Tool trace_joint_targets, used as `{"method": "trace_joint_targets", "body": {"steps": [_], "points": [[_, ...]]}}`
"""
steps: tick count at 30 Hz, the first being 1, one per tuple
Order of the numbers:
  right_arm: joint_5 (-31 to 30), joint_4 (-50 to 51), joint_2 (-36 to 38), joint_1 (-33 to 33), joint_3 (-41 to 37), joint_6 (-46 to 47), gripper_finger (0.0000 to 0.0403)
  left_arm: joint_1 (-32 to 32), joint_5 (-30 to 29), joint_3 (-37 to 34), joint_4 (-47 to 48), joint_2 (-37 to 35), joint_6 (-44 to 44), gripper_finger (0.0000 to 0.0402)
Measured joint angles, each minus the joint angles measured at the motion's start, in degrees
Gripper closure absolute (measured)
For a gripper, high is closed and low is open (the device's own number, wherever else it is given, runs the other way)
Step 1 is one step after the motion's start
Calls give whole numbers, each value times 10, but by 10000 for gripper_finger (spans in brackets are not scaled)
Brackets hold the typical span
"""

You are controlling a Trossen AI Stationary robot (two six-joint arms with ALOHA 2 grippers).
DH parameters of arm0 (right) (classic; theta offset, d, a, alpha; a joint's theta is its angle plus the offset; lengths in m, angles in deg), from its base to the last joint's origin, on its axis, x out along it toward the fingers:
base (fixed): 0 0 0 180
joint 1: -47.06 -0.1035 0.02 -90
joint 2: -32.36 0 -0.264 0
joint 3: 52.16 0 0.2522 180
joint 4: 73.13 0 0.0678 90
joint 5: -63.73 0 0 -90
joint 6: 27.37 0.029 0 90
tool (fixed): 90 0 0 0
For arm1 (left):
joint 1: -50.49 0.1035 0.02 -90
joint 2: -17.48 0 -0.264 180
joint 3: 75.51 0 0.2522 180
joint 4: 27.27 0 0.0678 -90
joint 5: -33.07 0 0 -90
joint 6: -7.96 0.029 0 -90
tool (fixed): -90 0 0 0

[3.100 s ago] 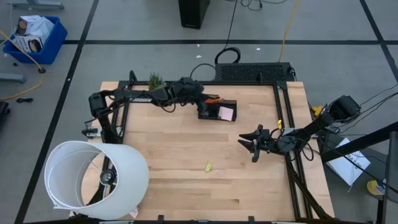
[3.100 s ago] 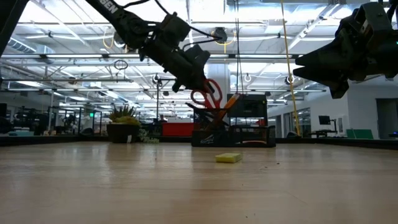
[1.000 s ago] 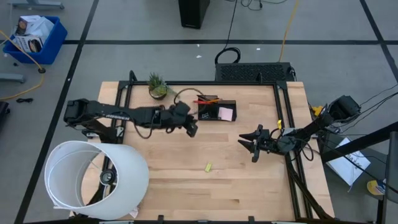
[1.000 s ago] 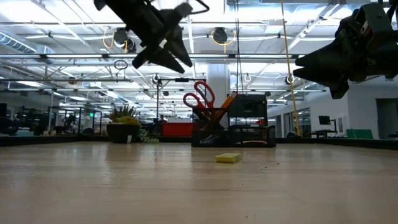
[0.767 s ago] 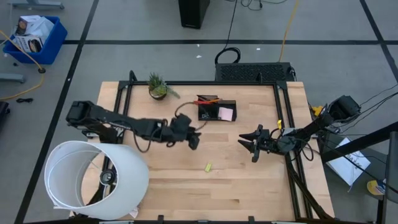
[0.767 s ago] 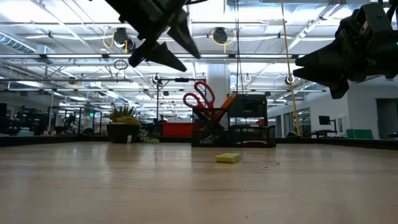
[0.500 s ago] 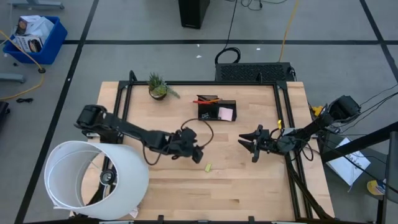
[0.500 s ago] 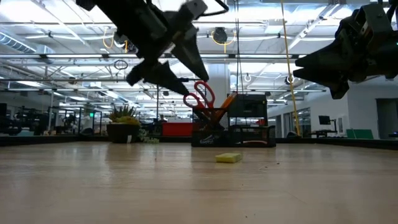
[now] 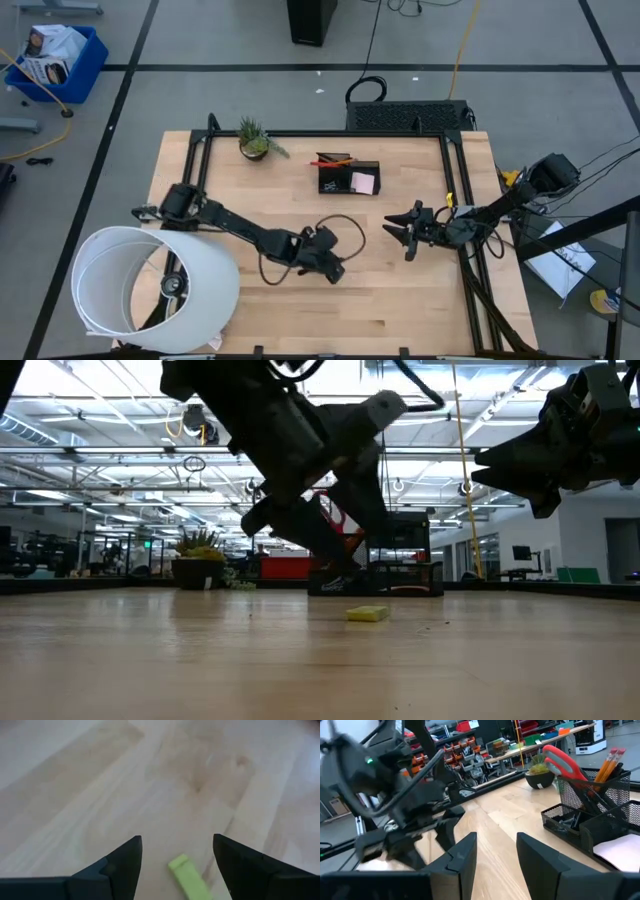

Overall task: Pick and place office supplies into organizer
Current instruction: Put the green eraser into the desk organizer

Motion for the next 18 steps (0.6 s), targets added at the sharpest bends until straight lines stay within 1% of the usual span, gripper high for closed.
{"method": "trace_joint_targets", "body": {"steps": [2,6,13,18], "points": [[0,-2,1,0,0,0,270,-7,-5,26,36,18,5,147],[0,-1,1,0,0,0,270,-22,-47,59,101,41,-13,142],[0,-1,1,0,0,0,270,-41,-58,58,89,42,-36,153],[0,-2,1,0,0,0,270,-49,-63,59,41,54,-49,154]]}}
